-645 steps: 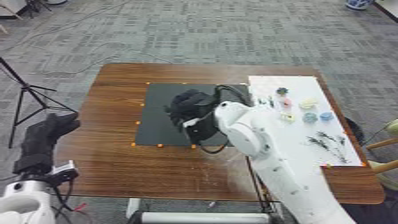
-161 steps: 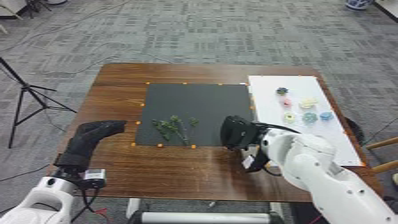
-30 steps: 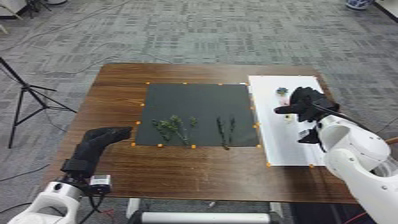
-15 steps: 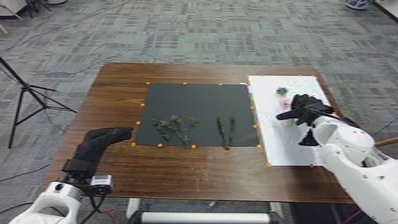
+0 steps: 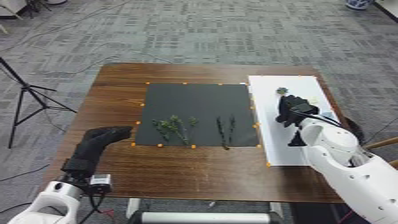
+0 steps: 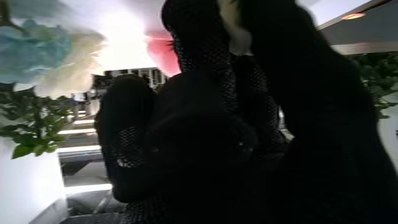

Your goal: Arrange flowers

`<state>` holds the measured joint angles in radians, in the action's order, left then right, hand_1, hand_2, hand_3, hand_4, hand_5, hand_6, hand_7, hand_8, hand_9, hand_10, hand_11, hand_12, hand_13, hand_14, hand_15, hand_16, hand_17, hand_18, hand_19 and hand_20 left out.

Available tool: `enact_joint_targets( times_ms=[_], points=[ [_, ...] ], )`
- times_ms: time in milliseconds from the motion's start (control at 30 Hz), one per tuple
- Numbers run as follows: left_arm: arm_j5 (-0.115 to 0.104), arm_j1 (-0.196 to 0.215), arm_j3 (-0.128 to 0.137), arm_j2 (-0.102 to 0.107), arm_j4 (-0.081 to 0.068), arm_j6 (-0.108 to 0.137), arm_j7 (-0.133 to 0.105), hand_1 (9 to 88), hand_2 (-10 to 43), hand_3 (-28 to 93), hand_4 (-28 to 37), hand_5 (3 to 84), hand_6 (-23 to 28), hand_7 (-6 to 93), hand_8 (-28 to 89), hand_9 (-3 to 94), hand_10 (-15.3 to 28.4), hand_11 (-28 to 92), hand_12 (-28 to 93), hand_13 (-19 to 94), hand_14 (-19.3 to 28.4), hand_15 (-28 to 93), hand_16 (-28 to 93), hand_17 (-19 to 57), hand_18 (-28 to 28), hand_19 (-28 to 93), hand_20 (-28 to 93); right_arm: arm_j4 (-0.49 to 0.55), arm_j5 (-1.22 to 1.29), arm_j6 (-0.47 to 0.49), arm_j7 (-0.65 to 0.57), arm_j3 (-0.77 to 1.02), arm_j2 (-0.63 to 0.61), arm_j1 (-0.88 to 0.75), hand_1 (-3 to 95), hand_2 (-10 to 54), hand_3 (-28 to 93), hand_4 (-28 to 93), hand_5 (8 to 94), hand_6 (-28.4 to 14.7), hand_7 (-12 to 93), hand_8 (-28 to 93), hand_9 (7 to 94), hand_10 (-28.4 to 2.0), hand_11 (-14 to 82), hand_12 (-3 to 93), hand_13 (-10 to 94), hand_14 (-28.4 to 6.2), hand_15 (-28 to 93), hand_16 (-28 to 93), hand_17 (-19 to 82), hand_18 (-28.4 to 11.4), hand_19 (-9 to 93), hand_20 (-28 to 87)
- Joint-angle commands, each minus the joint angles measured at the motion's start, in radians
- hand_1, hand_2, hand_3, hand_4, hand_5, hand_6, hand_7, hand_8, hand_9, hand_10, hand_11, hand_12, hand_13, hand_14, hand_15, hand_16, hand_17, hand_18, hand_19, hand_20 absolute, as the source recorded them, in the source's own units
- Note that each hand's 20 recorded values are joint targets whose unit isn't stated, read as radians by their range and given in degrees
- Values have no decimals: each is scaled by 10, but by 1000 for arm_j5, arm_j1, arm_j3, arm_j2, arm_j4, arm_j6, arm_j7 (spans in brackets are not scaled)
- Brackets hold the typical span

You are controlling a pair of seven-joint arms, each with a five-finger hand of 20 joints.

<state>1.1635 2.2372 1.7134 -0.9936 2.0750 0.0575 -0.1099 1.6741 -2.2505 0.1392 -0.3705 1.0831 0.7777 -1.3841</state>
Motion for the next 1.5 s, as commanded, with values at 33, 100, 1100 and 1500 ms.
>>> enact_joint_targets(
  times_ms=[33, 100, 1100, 1500],
  points=[
    [-16, 37, 52, 36, -2, 93, -37, 254, 5, 665, -254, 578, 2, 138, -92, 531, 146, 188, 115, 402, 172, 136, 14, 38, 131, 105, 169, 77, 56, -45, 51, 16, -50, 12, 653, -47, 460, -68, 755, -57, 229, 288, 891, -145, 309, 286, 937, -22, 626, 286, 734, -84, 932, 539],
    [-47, 63, 89, 57, -5, 163, -64, 255, 6, 668, -254, 575, 9, 137, -91, 532, 146, 188, 115, 402, 172, 135, 13, 43, 129, 107, 170, 113, 86, -70, 77, 9, -55, 49, 649, -48, 467, -70, 758, -56, 226, 288, 892, -144, 307, 286, 937, -21, 630, 286, 735, -86, 932, 546],
    [-475, -49, -79, 106, -56, 592, -237, 241, 328, 589, -283, 496, 40, 121, -106, 507, 138, 168, 66, 330, 117, 96, -38, 59, 81, 84, 148, -23, 340, 246, 192, -316, 622, 330, 579, -72, 570, -149, 801, -25, 187, 187, 901, -117, 134, 227, 937, -17, 635, 306, 718, -114, 932, 640],
    [-467, -83, -141, 107, -55, 553, -240, 226, 321, 610, -283, 504, 39, 122, -106, 508, 139, 173, 69, 336, 122, 98, -33, 51, 88, 96, 149, -165, 29, 145, 250, -322, 745, 265, 573, -50, 558, -166, 791, -4, 167, 123, 855, -123, 99, 156, 937, -17, 625, 301, 712, -116, 932, 627]
  ],
)
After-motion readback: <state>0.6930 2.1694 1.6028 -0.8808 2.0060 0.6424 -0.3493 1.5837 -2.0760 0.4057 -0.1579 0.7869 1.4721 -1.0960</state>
